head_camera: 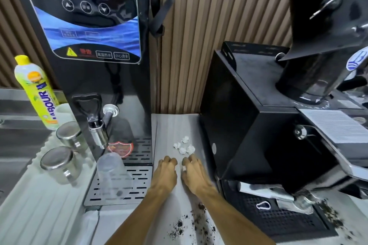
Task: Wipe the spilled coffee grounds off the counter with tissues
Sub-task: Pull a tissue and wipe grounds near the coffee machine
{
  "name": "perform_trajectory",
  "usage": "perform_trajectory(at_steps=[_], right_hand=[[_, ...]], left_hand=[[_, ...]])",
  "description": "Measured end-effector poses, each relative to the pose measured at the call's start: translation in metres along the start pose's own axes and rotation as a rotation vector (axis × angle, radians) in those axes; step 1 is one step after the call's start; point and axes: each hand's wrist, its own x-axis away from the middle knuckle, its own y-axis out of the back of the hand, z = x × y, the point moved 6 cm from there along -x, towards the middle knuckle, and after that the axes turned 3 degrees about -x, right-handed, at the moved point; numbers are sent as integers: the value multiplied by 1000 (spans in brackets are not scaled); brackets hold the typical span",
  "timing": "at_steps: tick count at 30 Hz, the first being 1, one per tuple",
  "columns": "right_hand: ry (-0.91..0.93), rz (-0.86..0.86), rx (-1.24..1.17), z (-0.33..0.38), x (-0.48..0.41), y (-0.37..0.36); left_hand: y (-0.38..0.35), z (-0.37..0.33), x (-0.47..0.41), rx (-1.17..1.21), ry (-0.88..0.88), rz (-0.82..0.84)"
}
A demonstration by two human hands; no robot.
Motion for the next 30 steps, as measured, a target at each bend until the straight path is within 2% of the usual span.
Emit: perform_trajectory(at_steps=[10, 14, 18, 23, 30], right_hand=[[85, -381, -225, -13, 91, 84], [86, -492, -296, -47, 155, 114], [44, -572, -334, -99, 233, 143], [-129, -643, -326, -199, 348, 172], [-419, -781, -281, -325, 504, 197]], left_hand=[[46, -83, 67, 276, -210, -326], [45, -141, 109, 340, -316, -350], [25, -216, 153, 402, -397, -313], [-21, -325, 219, 468, -488, -208], [-114, -469, 312, 483, -623, 75]])
